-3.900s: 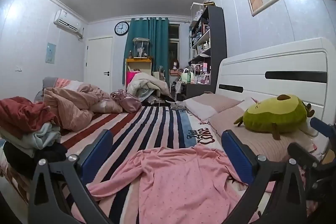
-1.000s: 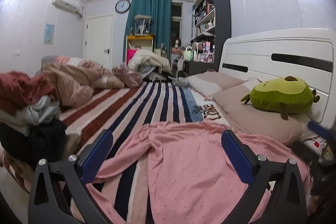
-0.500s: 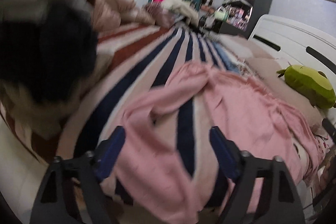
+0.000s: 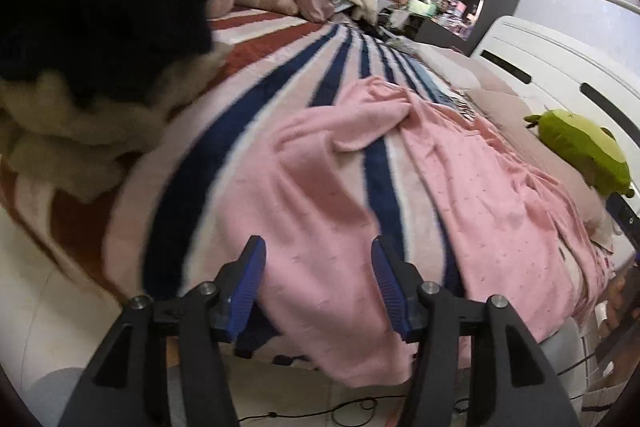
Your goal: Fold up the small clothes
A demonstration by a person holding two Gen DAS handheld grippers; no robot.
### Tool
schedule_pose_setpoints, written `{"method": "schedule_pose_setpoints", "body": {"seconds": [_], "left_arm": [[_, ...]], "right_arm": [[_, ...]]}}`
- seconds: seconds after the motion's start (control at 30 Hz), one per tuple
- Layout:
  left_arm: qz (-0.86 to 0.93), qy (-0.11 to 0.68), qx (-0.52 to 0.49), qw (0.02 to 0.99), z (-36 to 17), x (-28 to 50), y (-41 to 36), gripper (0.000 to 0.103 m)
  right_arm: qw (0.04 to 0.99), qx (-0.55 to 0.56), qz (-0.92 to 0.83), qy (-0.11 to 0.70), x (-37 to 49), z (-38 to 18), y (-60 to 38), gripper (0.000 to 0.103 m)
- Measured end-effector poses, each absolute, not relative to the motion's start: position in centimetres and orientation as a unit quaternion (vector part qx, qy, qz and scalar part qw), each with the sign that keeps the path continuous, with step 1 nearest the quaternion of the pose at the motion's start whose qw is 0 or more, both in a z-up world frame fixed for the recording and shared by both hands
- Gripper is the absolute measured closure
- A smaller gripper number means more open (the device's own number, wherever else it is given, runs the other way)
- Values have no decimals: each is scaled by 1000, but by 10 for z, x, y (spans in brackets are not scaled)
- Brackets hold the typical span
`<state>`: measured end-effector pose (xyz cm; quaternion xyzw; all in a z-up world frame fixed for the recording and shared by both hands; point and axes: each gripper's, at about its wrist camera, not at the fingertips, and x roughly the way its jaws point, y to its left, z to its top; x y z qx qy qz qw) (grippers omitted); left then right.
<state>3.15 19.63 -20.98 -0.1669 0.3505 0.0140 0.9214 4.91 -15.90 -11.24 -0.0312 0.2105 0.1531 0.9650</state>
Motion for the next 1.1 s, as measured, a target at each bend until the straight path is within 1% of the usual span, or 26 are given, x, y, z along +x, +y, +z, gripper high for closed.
{"method": "schedule_pose_setpoints", "body": {"seconds": [0.17,0.2,0.23,0.27,0.3,0.33,0.37,0.43,0.53,0.6,0.7,0.77,0.93,1.1], "left_arm": [[-1,370,-181,911,-224,24,203,53],[-13,372,-188,909,-228,26,200,59],[-18,376,-192,906,-233,30,197,69],[-6,378,-189,906,-238,34,193,73],[11,375,-180,910,-239,34,190,80],[19,372,-171,912,-237,35,187,97],[17,371,-172,912,-233,34,187,99],[13,348,-189,918,-220,27,195,99],[51,292,-183,937,-181,11,215,99],[39,252,-186,949,-150,1,226,100],[11,212,-169,963,-113,-6,223,100],[-17,196,-168,966,-99,-7,215,100],[-111,168,-147,968,-66,10,166,100],[-217,167,-101,956,-42,46,80,99]], "right_arm": [[962,-23,165,215,50,-115,-154,0],[961,-20,168,217,50,-116,-154,0],[961,-18,171,218,51,-116,-154,0],[960,-17,173,218,50,-116,-152,0],[960,-17,174,217,49,-116,-152,0],[961,-17,175,215,48,-116,-153,0],[961,-16,174,213,46,-115,-154,0],[964,-16,171,205,42,-113,-160,0],[967,-5,162,199,38,-111,-175,0],[968,3,156,198,38,-112,-185,0],[970,9,146,194,37,-111,-196,0],[971,20,142,189,35,-111,-205,0],[973,50,137,179,30,-112,-228,0],[977,61,118,169,20,-111,-255,0]]}}
